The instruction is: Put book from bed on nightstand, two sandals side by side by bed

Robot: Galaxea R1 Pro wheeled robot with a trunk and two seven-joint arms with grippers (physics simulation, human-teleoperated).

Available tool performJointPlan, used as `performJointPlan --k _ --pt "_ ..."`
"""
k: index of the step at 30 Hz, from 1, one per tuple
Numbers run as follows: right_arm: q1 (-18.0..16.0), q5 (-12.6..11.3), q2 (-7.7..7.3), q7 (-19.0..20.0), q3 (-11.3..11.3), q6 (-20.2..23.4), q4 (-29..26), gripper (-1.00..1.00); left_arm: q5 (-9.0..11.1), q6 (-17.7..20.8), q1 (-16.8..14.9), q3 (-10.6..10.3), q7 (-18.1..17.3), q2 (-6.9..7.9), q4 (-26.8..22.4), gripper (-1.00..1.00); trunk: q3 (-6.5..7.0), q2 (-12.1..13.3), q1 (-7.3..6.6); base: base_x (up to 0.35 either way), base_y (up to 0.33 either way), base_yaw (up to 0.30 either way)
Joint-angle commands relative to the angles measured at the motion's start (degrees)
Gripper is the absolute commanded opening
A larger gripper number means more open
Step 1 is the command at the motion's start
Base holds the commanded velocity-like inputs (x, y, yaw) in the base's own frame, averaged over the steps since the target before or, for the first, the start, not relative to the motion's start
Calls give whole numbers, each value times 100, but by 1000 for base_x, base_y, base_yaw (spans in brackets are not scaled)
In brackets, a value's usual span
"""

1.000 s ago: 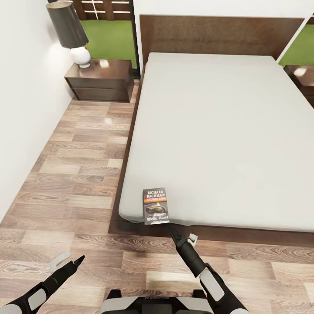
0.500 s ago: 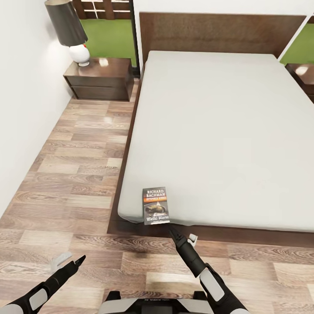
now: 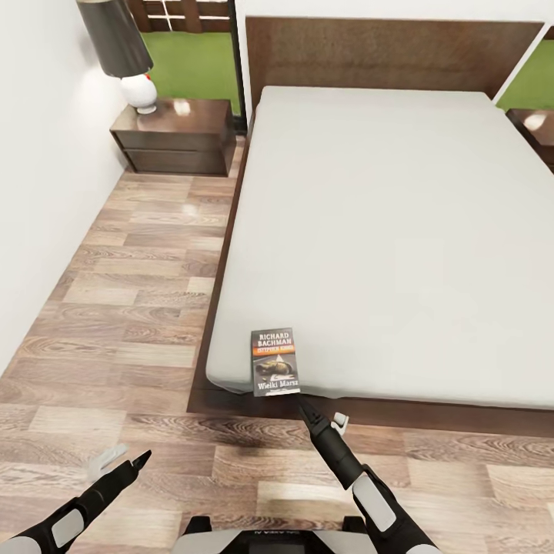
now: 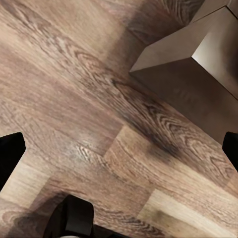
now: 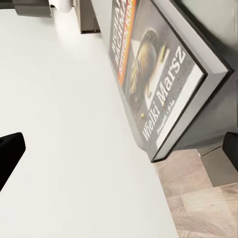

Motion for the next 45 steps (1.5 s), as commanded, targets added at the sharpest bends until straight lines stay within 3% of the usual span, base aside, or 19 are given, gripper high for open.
performJointPlan --k 1,23,33,45 --pt "-2 -56 0 15 3 60 2 100 31 -29 -3 -48 -15 1 7 100 -21 -43 23 0 0 0" --pt "-2 -56 0 15 3 61 2 100 31 -29 -3 -45 -15 1 7 100 -416 -926 506 0 0 0" --pt "-2 -56 0 15 3 61 2 100 33 -22 -3 -44 -15 1 7 100 -416 -926 506 0 12 0" --pt "-2 -56 0 15 3 73 2 100 33 -16 -3 -44 -15 1 7 100 -416 -926 506 0 200 0"
